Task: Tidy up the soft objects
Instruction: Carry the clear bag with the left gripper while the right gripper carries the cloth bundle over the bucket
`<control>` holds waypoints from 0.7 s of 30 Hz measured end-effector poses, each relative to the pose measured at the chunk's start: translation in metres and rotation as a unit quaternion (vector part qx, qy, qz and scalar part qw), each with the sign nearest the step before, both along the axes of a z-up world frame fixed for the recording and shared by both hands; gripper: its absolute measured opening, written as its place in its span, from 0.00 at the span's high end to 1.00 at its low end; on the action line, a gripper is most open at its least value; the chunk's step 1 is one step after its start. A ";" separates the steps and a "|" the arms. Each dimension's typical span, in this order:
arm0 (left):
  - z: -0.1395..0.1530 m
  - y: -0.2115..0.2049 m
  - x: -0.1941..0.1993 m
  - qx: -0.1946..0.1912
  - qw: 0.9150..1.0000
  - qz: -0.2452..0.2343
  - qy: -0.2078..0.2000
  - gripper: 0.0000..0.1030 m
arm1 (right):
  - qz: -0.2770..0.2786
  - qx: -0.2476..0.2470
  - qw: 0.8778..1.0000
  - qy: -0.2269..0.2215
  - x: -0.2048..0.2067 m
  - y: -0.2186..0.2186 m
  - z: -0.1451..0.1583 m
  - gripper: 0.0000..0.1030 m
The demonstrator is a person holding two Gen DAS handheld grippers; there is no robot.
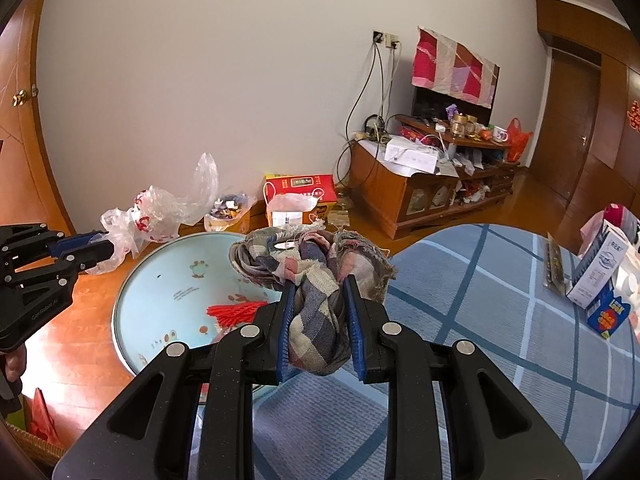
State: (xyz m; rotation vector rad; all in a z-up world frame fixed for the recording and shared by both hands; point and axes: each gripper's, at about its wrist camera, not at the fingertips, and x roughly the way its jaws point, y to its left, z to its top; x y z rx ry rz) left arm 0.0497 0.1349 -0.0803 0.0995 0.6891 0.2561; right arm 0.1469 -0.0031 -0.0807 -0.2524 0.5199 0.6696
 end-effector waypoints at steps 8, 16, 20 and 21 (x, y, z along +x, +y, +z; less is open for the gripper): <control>0.001 0.006 -0.002 0.007 1.000 0.010 -0.001 0.89 | 0.009 -0.003 1.000 -0.002 0.000 0.007 0.000 0.76; -0.001 0.010 -0.002 0.008 1.000 0.017 0.001 0.89 | 0.015 -0.005 1.000 -0.002 -0.002 0.012 -0.002 0.76; -0.001 0.010 -0.002 0.008 1.000 0.018 0.002 0.89 | 0.016 -0.005 1.000 -0.002 -0.002 0.014 -0.002 0.76; -0.001 0.009 -0.002 0.008 1.000 0.018 0.002 0.89 | 0.016 -0.005 1.000 -0.001 -0.002 0.014 -0.002 0.76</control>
